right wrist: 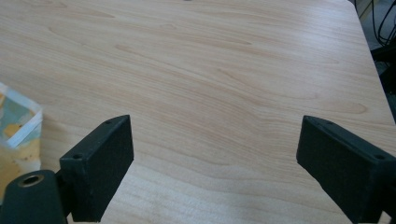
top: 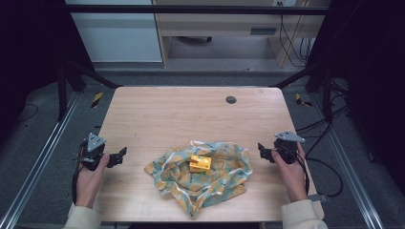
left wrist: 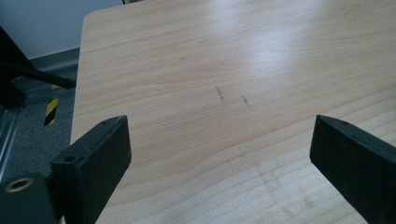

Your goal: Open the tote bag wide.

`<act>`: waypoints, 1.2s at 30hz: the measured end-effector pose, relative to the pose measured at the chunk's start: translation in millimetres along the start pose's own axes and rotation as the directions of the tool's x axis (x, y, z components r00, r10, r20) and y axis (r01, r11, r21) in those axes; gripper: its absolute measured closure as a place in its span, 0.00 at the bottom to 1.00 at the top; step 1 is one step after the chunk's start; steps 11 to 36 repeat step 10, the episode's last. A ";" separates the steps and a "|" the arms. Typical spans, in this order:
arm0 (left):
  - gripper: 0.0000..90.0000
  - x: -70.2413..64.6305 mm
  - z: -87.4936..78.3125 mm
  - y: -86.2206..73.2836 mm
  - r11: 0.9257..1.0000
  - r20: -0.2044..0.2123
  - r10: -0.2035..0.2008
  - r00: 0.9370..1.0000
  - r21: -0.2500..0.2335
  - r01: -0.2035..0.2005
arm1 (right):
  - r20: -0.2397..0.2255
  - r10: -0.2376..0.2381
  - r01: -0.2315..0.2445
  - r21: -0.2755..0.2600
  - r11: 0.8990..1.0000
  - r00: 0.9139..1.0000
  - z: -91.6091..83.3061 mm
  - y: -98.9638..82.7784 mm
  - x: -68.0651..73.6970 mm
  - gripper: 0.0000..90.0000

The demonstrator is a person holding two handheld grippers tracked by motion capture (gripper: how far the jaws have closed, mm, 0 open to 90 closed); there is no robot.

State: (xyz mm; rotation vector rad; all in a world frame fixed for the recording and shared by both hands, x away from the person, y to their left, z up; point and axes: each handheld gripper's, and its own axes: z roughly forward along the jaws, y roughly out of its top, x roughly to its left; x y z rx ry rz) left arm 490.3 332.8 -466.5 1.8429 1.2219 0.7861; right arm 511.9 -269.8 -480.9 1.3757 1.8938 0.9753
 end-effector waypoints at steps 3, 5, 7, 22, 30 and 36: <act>0.06 -5.8 -0.2 0.4 1.000 0.017 0.013 1.000 0.002 -0.013 | 0.001 -0.012 0.012 -0.010 1.000 1.000 -2.9 -1.9 2.3 0.11; 0.05 -9.7 0.1 1.0 1.000 0.025 0.030 0.999 0.006 -0.030 | -0.005 -0.003 0.003 -0.012 1.000 1.000 -3.5 -2.9 3.2 0.10; 0.05 -13.4 1.8 1.6 0.999 0.034 0.042 0.999 0.011 -0.042 | -0.006 -0.005 0.005 -0.009 1.000 1.000 -3.0 -4.1 2.8 0.10; 0.05 -16.3 3.5 2.3 0.998 0.040 0.059 0.997 0.017 -0.059 | 0.006 -0.003 0.003 -0.009 1.000 1.000 -2.6 -4.4 1.6 0.10; 0.05 -16.3 3.5 2.3 0.998 0.040 0.059 0.997 0.017 -0.059 | 0.006 -0.003 0.003 -0.009 1.000 1.000 -2.6 -4.4 1.6 0.10; 0.05 -16.3 3.5 2.3 0.998 0.040 0.059 0.997 0.017 -0.059 | 0.006 -0.003 0.003 -0.009 1.000 1.000 -2.6 -4.4 1.6 0.10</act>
